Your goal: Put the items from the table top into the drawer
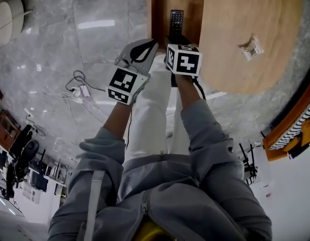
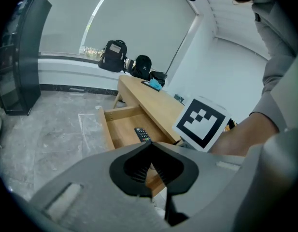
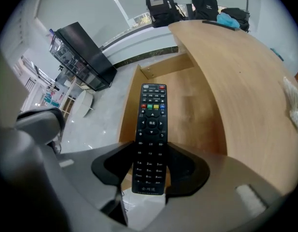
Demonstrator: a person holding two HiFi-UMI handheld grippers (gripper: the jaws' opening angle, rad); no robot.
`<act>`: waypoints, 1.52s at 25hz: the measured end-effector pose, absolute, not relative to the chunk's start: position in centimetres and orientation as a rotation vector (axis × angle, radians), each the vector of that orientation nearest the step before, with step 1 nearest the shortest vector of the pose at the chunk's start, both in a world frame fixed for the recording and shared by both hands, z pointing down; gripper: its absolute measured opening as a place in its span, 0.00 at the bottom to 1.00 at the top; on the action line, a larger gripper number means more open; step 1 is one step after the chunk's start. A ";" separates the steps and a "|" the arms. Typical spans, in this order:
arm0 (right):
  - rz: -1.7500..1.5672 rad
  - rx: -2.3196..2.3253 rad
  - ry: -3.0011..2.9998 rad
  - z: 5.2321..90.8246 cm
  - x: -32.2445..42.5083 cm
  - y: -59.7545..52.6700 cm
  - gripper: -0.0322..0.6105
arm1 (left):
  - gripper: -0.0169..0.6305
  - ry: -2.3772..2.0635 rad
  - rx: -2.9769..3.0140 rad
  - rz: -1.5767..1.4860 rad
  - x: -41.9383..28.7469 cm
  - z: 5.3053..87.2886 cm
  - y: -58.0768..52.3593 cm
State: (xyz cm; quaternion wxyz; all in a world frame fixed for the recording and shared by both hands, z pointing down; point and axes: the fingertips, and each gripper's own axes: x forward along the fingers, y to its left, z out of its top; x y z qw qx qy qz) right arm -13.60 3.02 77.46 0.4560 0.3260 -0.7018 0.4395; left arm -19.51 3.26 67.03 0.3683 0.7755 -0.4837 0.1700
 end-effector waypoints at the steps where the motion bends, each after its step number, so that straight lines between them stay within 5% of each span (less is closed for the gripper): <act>1: 1.082 0.804 -1.713 78.1 -13.6 3.0 0.37 | 0.03 -1.240 1.990 0.437 -19.5 67.3 3.1; 20: 1.191 0.804 -1.545 84.0 -15.9 3.2 0.37 | 0.03 -1.228 1.920 0.411 -20.4 68.3 3.7; 23: 1.257 0.807 -1.565 83.3 -16.3 3.2 0.54 | 0.03 -1.229 1.918 0.404 -20.5 68.1 3.8; 28: 1.140 0.780 -1.704 79.7 -16.1 2.9 0.56 | 0.03 -1.236 1.921 0.396 -20.1 67.6 4.1; 32: 1.003 0.792 -1.811 76.5 -15.3 2.5 0.52 | 0.03 -1.241 1.934 0.383 -19.3 66.6 3.9; 38: 0.759 0.868 -1.875 71.9 -12.0 1.3 0.30 | 0.03 -1.247 1.982 0.381 -17.1 64.6 3.2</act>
